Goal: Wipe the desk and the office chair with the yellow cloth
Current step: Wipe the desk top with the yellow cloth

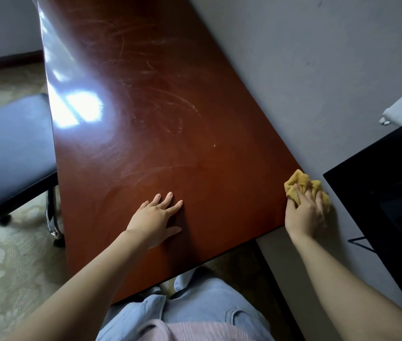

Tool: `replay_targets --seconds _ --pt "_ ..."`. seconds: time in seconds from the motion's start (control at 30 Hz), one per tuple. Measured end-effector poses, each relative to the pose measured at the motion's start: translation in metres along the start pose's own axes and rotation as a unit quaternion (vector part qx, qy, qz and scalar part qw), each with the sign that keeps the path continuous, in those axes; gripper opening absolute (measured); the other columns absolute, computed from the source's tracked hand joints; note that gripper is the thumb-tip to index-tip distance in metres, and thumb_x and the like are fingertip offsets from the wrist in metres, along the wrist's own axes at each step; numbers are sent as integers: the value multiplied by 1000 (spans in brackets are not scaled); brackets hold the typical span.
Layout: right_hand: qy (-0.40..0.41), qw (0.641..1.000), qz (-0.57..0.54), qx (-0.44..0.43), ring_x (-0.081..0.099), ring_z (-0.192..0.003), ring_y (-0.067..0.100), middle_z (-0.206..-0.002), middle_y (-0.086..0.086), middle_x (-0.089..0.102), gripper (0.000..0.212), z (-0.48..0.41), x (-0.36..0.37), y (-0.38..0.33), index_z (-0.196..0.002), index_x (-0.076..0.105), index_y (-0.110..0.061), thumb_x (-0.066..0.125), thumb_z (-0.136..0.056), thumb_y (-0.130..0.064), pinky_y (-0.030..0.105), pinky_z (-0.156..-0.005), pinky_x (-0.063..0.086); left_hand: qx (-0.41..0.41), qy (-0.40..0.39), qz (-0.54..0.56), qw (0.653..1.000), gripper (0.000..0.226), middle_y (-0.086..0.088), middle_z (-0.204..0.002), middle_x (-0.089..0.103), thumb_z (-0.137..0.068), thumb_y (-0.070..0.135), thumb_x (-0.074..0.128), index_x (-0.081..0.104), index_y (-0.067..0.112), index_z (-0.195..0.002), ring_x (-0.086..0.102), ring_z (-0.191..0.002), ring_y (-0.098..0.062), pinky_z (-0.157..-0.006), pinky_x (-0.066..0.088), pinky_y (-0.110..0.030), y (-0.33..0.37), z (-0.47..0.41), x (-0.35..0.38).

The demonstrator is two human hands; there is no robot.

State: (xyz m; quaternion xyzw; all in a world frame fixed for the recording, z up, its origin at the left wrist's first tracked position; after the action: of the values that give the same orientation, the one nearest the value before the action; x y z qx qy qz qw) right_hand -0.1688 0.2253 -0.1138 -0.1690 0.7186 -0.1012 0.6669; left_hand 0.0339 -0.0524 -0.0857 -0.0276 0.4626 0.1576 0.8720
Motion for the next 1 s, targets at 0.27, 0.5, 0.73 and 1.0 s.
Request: replay_targets --seconds 0.27,0.5,0.73,1.0 --pt "-161 979 106 72 -3 -143 37 -159 5 3 58 -57 28 -45 -150 14 -35 35 -97 -48 52 -114 2 -1 16 -26 1000 64 7 -161 1 -97 56 33 3 41 -150 7 -148 -21 -117 7 -44 -5 -2 -1" --pt "-279 951 135 -2 -22 -140 39 -159 2 -13 66 -80 50 -92 -150 -4 -38 23 -94 -61 52 -112 -13 2 10 -26 1000 61 9 -161 1 -98 54 33 2 44 -149 7 -148 -18 -116 9 -45 -6 -4 -3" --pt "-294 935 130 -149 -19 -143 33 -159 0 -7 65 -35 72 -166 -149 0 -40 20 -93 -64 49 -113 -12 -1 1 -14 1000 57 9 -161 1 -100 49 32 4 43 -150 6 -148 -19 -116 9 -46 -7 -3 -8" --pt "-281 908 24 -310 -1 -146 20 -156 -6 21 52 51 78 -213 -146 29 -35 38 -96 -46 40 -116 -6 -4 -17 4 1000 57 10 -160 -3 -102 40 32 2 42 -150 2 -148 -17 -116 7 -50 -8 1 -8"
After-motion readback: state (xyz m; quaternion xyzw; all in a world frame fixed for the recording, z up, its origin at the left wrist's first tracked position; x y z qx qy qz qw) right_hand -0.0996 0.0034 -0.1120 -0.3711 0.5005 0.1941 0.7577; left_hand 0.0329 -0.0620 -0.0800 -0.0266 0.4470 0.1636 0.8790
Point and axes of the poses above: each hand's wrist, its own z-axis away from the middle knuckle, its own x-axis out of the palm, y = z × x, the point moved 4 cm from there along -z, towards the middle knuckle
